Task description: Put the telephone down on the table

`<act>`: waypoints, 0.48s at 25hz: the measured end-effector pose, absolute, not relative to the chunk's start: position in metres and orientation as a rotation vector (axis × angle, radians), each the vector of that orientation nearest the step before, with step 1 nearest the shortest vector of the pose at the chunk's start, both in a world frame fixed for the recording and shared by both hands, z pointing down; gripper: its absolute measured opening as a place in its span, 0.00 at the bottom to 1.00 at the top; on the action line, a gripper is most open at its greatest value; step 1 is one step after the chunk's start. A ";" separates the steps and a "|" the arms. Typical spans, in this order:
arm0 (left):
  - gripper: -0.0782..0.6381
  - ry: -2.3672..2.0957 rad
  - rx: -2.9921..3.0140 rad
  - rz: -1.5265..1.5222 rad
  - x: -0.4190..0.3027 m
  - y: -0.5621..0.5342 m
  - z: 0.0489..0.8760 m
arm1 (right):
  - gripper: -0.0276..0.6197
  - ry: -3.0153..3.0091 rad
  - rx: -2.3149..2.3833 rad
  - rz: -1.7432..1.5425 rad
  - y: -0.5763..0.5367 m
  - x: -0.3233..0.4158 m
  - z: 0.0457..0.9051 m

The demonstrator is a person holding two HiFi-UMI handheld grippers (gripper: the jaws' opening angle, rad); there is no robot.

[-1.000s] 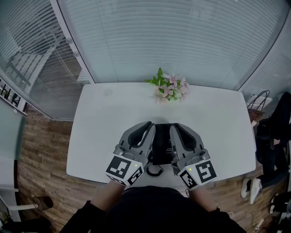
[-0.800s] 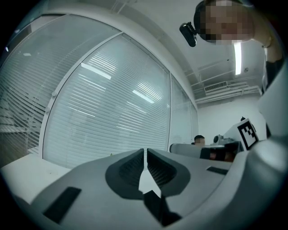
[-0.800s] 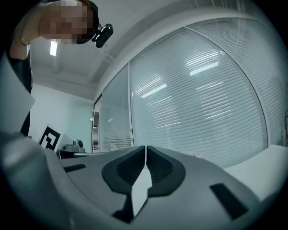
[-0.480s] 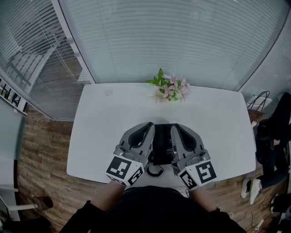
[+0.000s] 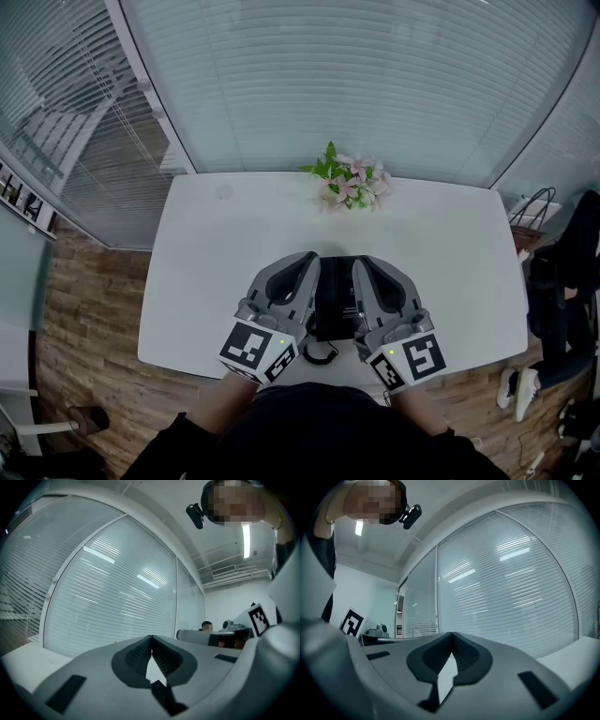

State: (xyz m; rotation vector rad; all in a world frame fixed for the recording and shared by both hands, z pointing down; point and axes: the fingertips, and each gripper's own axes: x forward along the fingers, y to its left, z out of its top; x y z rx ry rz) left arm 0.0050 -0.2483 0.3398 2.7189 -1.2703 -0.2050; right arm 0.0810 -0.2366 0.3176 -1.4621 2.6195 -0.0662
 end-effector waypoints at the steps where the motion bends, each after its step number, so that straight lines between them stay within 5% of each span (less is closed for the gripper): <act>1: 0.13 -1.271 2.720 -0.203 0.005 -0.248 0.339 | 0.05 2.617 -1.463 -0.071 -0.237 0.081 0.318; 12: 0.13 -1.284 2.713 -0.204 0.002 -0.251 0.340 | 0.05 2.608 -1.505 -0.015 -0.238 0.081 0.317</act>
